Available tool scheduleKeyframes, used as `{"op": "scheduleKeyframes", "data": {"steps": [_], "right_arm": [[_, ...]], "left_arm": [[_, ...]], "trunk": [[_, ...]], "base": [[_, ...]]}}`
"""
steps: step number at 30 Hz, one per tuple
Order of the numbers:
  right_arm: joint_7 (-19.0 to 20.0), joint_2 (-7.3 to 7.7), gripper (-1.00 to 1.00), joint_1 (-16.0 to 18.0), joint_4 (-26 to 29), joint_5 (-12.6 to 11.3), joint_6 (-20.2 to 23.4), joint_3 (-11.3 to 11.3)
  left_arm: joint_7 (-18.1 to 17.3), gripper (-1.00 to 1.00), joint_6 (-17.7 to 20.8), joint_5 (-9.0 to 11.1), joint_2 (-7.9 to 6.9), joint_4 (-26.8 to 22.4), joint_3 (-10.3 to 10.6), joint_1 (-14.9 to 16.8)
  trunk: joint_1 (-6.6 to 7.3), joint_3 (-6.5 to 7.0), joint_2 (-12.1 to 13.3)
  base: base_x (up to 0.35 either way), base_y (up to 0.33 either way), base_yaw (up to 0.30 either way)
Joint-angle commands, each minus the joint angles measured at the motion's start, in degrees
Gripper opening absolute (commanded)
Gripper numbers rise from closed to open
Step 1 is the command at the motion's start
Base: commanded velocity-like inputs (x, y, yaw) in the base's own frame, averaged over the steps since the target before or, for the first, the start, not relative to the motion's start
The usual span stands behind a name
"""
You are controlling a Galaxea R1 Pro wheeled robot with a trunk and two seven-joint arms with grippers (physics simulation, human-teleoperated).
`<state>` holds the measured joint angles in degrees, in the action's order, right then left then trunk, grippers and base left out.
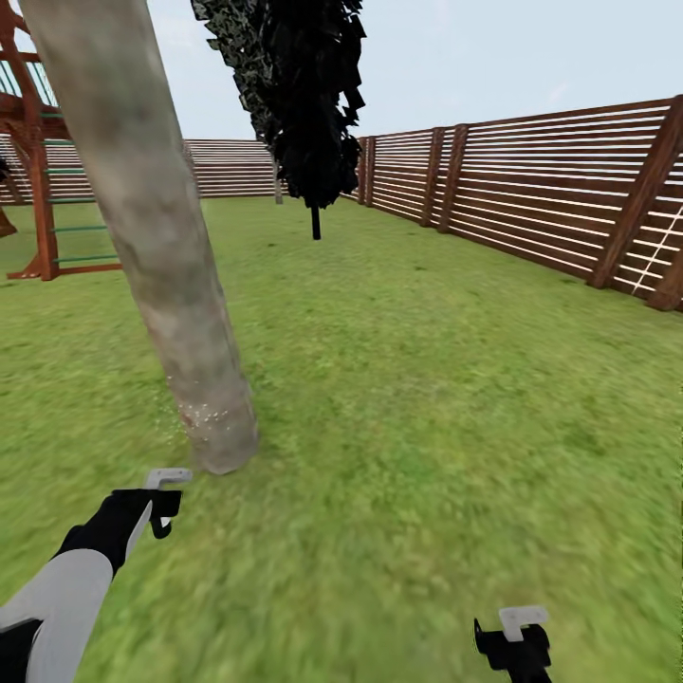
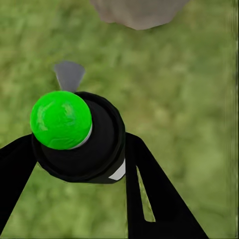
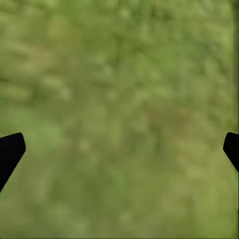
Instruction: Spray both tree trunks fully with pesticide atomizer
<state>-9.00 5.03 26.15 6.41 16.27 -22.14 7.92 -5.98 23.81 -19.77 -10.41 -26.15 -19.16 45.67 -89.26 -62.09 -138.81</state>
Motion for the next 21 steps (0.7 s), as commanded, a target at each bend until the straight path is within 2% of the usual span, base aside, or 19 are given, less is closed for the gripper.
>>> {"op": "scheduleKeyframes", "data": {"steps": [1,14,21], "right_arm": [[-0.1,-0.02,1.0,0.0,-0.1,0.6,-0.2,0.4],[-0.1,-0.02,1.0,0.0,-0.1,0.6,-0.2,0.4],[-0.1,-0.02,1.0,0.0,-0.1,0.7,-0.2,0.4]], "left_arm": [[-0.5,-1.0,0.3,-0.6,0.05,-0.1,-0.4,0.0],[-0.5,-1.0,0.3,-0.6,0.04,-0.1,-0.4,0.0],[-0.5,-1.0,0.2,-0.6,0.09,-0.1,-0.4,0.0]], "trunk": [[0.0,-0.05,0.0],[0.0,-0.05,0.0],[0.0,-0.05,0.0]], "base": [[0.106,-0.25,0.002],[0.092,-0.26,0.003],[0.045,-0.266,0.214]]}}
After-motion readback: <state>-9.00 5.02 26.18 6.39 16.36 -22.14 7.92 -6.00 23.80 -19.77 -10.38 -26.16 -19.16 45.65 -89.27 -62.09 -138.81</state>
